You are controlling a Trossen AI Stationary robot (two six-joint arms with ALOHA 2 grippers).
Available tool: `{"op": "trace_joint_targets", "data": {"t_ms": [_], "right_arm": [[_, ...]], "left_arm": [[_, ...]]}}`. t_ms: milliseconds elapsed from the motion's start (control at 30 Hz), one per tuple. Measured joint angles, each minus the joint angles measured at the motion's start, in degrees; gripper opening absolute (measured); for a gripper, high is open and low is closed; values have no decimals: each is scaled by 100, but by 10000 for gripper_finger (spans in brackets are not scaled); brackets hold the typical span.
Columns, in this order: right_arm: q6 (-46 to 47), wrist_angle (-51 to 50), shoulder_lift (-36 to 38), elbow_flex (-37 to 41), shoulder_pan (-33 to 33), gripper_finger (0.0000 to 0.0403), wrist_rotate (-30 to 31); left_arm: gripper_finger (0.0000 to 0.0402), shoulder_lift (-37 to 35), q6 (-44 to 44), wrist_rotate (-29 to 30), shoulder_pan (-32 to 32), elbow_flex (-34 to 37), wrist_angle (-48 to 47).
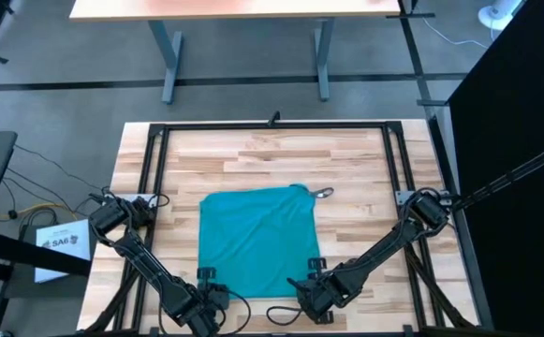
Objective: Roll towel
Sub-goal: Roll the blue towel
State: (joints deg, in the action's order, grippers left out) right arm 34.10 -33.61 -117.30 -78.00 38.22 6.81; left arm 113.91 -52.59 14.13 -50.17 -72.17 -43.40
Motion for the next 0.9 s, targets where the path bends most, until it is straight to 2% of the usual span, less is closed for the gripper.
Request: {"op": "trace_joint_targets", "data": {"t_ms": [133,333,667,900], "right_arm": [[77,-11,-1,0,9,104,-26],[517,9,-1,2,23,12,-100],[849,27,22,-286,290,2,-478],[921,-780,117,-859,373,1,-446]], "left_arm": [[88,10,-290,14,-2,3,-70],[13,24,-587,73,-1,-30,-130],[0,82,-602,-110,-39,-697,-747],[0,33,-587,-354,-42,-839,-1159]]}}
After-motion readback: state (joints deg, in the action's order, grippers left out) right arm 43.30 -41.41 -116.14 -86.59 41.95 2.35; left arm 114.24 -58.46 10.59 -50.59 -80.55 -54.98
